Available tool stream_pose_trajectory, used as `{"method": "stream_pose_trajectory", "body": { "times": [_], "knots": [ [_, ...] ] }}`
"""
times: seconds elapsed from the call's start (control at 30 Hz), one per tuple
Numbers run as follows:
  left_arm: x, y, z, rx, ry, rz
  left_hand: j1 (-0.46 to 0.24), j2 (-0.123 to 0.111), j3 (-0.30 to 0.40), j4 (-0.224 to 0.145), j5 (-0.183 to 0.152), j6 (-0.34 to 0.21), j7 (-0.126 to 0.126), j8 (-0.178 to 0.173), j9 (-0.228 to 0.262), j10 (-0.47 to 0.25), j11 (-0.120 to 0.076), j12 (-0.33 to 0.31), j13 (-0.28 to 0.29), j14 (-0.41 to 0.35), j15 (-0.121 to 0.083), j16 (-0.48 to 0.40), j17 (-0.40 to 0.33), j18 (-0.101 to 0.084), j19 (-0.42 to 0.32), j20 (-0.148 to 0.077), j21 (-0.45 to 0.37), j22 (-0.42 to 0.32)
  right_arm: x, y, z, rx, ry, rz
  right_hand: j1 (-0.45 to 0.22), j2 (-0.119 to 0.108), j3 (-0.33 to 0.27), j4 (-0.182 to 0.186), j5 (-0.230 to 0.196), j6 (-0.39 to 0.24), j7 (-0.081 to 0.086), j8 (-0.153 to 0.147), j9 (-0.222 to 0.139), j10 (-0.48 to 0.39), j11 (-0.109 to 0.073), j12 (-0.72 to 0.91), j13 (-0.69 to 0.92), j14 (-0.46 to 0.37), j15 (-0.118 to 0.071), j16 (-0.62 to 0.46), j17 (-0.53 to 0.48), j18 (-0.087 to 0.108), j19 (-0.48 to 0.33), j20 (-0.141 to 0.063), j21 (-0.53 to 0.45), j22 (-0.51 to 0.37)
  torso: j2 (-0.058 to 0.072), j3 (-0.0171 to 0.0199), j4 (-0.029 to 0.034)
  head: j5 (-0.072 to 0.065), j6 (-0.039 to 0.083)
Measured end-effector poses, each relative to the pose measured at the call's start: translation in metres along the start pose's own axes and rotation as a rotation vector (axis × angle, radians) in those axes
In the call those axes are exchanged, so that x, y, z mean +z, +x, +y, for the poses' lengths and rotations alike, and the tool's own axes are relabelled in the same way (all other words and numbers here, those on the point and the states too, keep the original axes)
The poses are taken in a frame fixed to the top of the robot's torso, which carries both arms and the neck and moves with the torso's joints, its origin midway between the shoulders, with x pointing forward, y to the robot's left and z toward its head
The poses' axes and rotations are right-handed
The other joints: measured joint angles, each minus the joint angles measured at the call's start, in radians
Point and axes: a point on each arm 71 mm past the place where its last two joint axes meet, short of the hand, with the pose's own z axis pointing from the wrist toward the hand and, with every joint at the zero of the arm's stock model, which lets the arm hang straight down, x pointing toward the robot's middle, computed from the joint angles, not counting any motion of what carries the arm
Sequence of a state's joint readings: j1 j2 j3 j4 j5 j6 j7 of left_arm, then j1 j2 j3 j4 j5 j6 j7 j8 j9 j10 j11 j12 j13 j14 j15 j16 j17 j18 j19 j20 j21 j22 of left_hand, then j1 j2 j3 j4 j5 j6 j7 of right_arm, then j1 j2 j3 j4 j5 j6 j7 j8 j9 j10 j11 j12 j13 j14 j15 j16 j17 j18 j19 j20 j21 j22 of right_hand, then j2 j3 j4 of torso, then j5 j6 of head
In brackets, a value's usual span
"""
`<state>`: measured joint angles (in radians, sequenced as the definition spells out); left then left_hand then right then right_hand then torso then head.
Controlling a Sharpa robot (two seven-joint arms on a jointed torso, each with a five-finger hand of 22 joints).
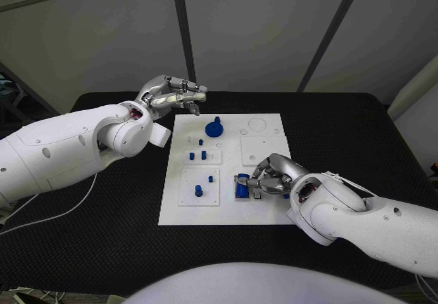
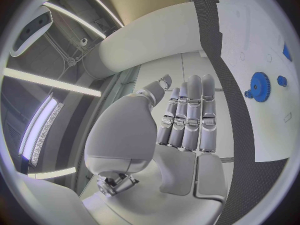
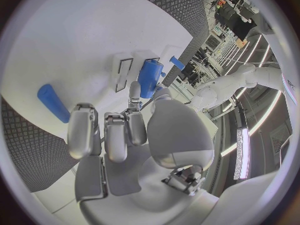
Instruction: Assemble the parts on the task board
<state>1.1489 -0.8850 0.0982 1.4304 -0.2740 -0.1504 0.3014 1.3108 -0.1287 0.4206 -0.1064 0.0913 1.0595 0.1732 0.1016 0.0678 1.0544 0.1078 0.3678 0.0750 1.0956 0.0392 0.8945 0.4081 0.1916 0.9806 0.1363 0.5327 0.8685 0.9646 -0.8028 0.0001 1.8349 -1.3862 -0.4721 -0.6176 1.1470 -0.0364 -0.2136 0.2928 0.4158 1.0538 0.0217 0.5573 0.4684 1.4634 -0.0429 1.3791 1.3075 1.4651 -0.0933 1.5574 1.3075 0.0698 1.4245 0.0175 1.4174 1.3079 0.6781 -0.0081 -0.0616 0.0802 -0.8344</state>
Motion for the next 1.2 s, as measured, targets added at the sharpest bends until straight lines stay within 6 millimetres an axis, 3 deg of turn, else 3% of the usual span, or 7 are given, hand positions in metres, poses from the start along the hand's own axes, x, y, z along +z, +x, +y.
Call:
{"method": "stream_pose_trajectory", "body": {
  "times": [0.67, 0.77, 0.87, 0.97, 1.13, 1.2],
  "knots": [
    [0.000, 0.000, 0.001, -0.001, -0.004, 0.002, 0.000, 0.000, 0.000, 0.000, 0.000, 0.000, 0.000, 0.000, 0.000, 0.000, 0.000, 0.000, 0.000, -0.004, -0.004, 0.000, 0.000, 0.000, 0.000, 0.000, 0.000, 0.000, -0.004, -0.006, -0.002, 0.005, -0.040, -0.040, 0.000, 0.000, -0.004, -0.004, -0.009, -0.006, -0.001, 0.000, 0.004, 0.000, 0.000, -0.021, 0.000, 0.000, 0.000, 0.005, 0.000, 0.000, 0.000, 0.000, 0.006, 0.000, 0.000, -0.0003, 0.0002, -0.001, -0.001],
    [0.000, 0.000, 0.001, -0.001, -0.004, 0.002, 0.000, 0.000, 0.000, 0.000, 0.000, 0.000, 0.000, 0.000, 0.000, 0.000, 0.000, 0.000, 0.000, -0.004, -0.004, 0.000, 0.000, 0.000, 0.000, 0.000, 0.000, 0.000, -0.005, -0.010, -0.004, 0.008, -0.074, -0.057, 0.039, -0.002, 0.001, -0.010, -0.025, -0.037, 0.008, -0.004, 0.004, -0.007, 0.006, -0.049, 0.000, 0.000, 0.000, 0.005, 0.000, 0.000, -0.009, -0.001, -0.008, 0.000, 0.000, -0.0003, 0.0003, -0.002, 0.000],
    [0.000, -0.001, 0.001, -0.001, -0.004, 0.002, 0.000, 0.000, 0.000, 0.000, 0.000, 0.000, 0.000, 0.000, 0.000, 0.000, 0.000, 0.000, 0.000, -0.004, -0.004, 0.000, 0.000, 0.000, 0.000, 0.000, 0.000, 0.000, -0.007, -0.014, -0.006, 0.004, -0.123, -0.075, 0.088, -0.009, 0.005, -0.022, -0.027, -0.081, 0.028, -0.039, -0.007, -0.024, 0.020, -0.068, 0.000, 0.002, 0.003, 0.005, 0.000, 0.000, -0.018, 0.007, -0.014, -0.001, 0.000, -0.0003, 0.0003, -0.002, 0.001],
    [0.000, -0.001, 0.001, 0.000, -0.005, 0.001, 0.000, 0.000, 0.000, 0.000, 0.000, 0.000, 0.000, 0.000, 0.000, 0.000, 0.000, 0.000, 0.000, -0.004, -0.004, 0.000, 0.000, 0.000, 0.000, 0.000, 0.000, 0.000, -0.010, -0.018, -0.008, -0.006, -0.179, -0.088, 0.155, -0.011, 0.016, -0.046, -0.031, -0.111, 0.048, -0.078, -0.027, -0.038, 0.034, -0.081, 0.000, 0.000, 0.018, -0.001, 0.000, 0.000, -0.031, 0.020, -0.028, -0.015, 0.000, -0.0005, 0.0003, -0.001, 0.001],
    [0.000, -0.002, 0.001, 0.001, -0.005, 0.000, 0.000, 0.000, 0.000, 0.000, 0.000, 0.000, 0.000, 0.000, 0.000, 0.000, 0.000, 0.000, 0.000, -0.004, -0.004, 0.000, 0.000, 0.000, 0.000, 0.000, 0.000, 0.000, -0.016, -0.026, -0.013, -0.047, -0.291, -0.109, 0.300, -0.007, 0.063, -0.119, -0.049, -0.168, 0.091, -0.169, -0.079, -0.061, 0.066, -0.090, 0.010, 0.001, 0.048, -0.001, 0.000, 0.000, -0.047, 0.037, -0.036, -0.029, -0.001, -0.0006, 0.0003, 0.001, 0.003],
    [-0.001, -0.002, 0.001, 0.001, -0.006, -0.002, 0.000, 0.000, 0.000, 0.000, 0.000, 0.000, 0.000, 0.000, 0.000, 0.000, 0.000, 0.000, 0.000, -0.004, -0.004, 0.000, 0.000, 0.000, 0.000, 0.000, 0.000, 0.000, -0.019, -0.029, -0.014, -0.076, -0.345, -0.115, 0.359, -0.008, 0.094, -0.150, -0.058, -0.183, 0.099, -0.205, -0.103, -0.063, 0.074, -0.086, 0.013, 0.002, 0.053, -0.001, 0.000, 0.000, -0.051, 0.048, -0.044, -0.037, -0.001, -0.0006, 0.0001, 0.002, 0.004]
  ]
}}
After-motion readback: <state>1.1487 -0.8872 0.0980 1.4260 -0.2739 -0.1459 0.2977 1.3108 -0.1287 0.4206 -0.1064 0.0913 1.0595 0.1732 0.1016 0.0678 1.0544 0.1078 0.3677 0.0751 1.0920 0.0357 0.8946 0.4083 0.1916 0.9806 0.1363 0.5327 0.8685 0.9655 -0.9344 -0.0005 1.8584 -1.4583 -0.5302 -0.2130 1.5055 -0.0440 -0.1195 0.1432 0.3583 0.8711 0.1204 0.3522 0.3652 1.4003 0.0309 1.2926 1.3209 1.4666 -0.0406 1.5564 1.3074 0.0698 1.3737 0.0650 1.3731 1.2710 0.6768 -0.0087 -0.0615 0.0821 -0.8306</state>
